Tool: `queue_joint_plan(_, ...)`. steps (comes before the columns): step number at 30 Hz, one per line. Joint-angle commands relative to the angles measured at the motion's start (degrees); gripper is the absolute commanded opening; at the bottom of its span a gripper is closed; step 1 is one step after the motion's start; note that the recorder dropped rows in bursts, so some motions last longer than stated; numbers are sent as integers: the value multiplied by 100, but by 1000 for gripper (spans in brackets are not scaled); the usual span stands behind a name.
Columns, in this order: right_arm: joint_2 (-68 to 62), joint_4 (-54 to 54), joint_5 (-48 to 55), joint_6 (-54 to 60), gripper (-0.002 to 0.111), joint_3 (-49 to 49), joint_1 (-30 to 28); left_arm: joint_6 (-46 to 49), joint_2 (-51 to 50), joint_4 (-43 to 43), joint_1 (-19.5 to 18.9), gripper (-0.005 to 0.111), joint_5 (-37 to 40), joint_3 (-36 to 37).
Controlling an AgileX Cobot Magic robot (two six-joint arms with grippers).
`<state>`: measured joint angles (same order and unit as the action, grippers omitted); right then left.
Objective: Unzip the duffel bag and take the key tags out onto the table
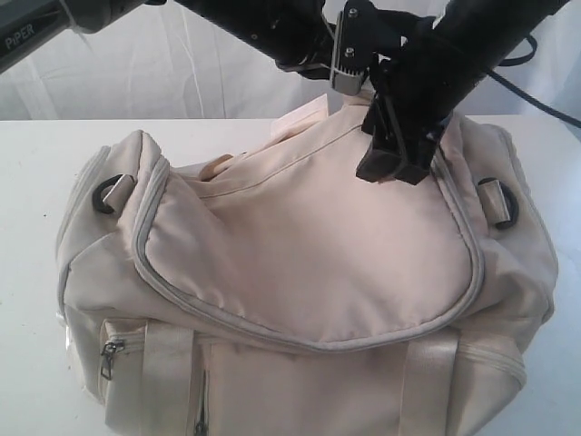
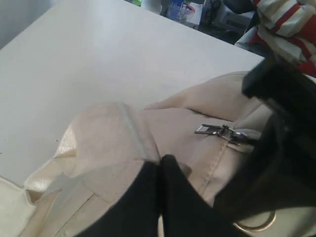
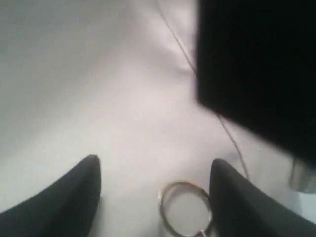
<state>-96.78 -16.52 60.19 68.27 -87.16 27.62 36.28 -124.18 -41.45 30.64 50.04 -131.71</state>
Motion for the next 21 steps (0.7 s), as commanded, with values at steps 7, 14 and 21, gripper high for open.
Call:
queue_joint_plan(7, -225, 930, -152, -1178, 1, 56, -6, -44, 277, -536, 29, 0, 65, -99)
queue_joint_plan(14, 280, 985, -74, -1646, 0, 56, -6, -44, 277, -443, 29, 0, 63, -99)
queue_joint_plan(21, 713, 1088, 84, -1716, 0, 56, -6, -44, 277, -442, 29, 0, 52, -99)
